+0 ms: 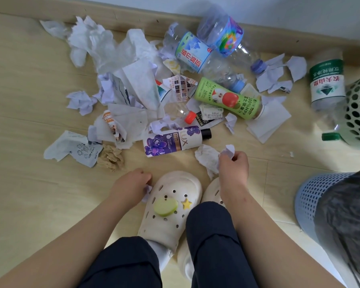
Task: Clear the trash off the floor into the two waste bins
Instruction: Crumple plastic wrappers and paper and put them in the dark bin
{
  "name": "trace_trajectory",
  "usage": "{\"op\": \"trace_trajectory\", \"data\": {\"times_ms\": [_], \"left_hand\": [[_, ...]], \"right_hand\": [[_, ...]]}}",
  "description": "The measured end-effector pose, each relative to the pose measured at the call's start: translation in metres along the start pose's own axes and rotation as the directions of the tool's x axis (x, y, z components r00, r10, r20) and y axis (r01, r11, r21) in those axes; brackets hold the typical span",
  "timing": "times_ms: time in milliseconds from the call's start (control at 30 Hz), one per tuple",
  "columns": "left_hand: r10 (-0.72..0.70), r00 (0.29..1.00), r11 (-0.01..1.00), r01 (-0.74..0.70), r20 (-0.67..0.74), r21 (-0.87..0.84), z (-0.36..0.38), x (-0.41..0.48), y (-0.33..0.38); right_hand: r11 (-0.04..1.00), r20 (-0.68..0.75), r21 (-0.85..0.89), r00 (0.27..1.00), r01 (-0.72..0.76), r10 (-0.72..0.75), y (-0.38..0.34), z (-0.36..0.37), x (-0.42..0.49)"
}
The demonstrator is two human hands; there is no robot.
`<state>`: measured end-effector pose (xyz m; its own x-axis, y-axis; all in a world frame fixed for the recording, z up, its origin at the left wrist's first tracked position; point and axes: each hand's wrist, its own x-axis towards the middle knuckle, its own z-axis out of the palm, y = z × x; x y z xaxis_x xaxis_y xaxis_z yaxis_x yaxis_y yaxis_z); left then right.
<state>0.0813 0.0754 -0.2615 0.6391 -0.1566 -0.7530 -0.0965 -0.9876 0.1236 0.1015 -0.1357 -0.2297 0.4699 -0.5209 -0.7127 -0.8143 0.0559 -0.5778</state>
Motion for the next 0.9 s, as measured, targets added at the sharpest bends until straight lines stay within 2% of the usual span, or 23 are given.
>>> {"op": "trace_trajectory", "data": {"times_ms": [67, 133, 200, 267, 333, 433, 533, 600, 667, 800, 900], "left_hand": [[-0.020, 1.000, 0.998, 0.019, -0.014, -0.062, -0.003, 0.000, 0.001], [-0.044, 0.995, 0.974, 0.022, -0.092, -0.224, -0.019, 0.000, 0.007], [-0.034, 0.978, 0.936, -0.041, -0.206, -0.350, -0.042, 0.001, 0.015], [-0.012, 0.930, 0.912, -0.141, -0.368, -0.384, -0.067, 0.003, 0.027], [-0.059, 0.857, 0.880, -0.197, -0.512, -0.432, -0.085, 0.010, 0.037], [-0.088, 0.780, 0.884, -0.226, -0.620, -0.409, -0.094, 0.029, 0.046], [-0.063, 0.822, 0.913, -0.181, -0.566, -0.365, -0.086, 0.049, 0.047], [-0.080, 0.846, 0.930, -0.127, -0.526, -0.346, -0.081, 0.057, 0.048], [-0.098, 0.868, 0.947, -0.070, -0.486, -0.315, -0.075, 0.060, 0.048], [-0.070, 0.902, 0.944, -0.078, -0.426, -0.320, -0.070, 0.061, 0.042], [-0.032, 0.913, 0.937, -0.115, -0.407, -0.331, -0.072, 0.060, 0.038]], "right_hand": [[1.000, -0.014, 0.024, 1.000, -0.009, 0.010, 0.001, 0.001, 0.001], [0.999, -0.028, 0.039, 1.000, -0.009, 0.010, 0.001, 0.001, 0.004], [1.000, -0.027, 0.015, 0.999, 0.019, -0.018, -0.002, 0.001, 0.007], [0.996, -0.012, -0.029, 0.997, 0.079, -0.079, -0.009, 0.000, 0.011], [0.985, -0.014, -0.088, 0.989, 0.147, -0.149, -0.018, -0.002, 0.018], [0.925, -0.019, -0.232, 0.949, 0.302, -0.315, -0.031, -0.001, 0.036], [0.755, 0.103, -0.483, 0.886, 0.443, -0.453, -0.037, 0.001, 0.052], [0.597, 0.259, -0.623, 0.854, 0.505, -0.451, -0.041, 0.001, 0.061], [0.474, 0.364, -0.708, 0.845, 0.524, -0.391, -0.047, 0.001, 0.066], [0.366, 0.459, -0.762, 0.845, 0.534, -0.276, -0.051, 0.002, 0.077], [0.323, 0.490, -0.760, 0.824, 0.563, -0.283, -0.042, 0.000, 0.078]]}}
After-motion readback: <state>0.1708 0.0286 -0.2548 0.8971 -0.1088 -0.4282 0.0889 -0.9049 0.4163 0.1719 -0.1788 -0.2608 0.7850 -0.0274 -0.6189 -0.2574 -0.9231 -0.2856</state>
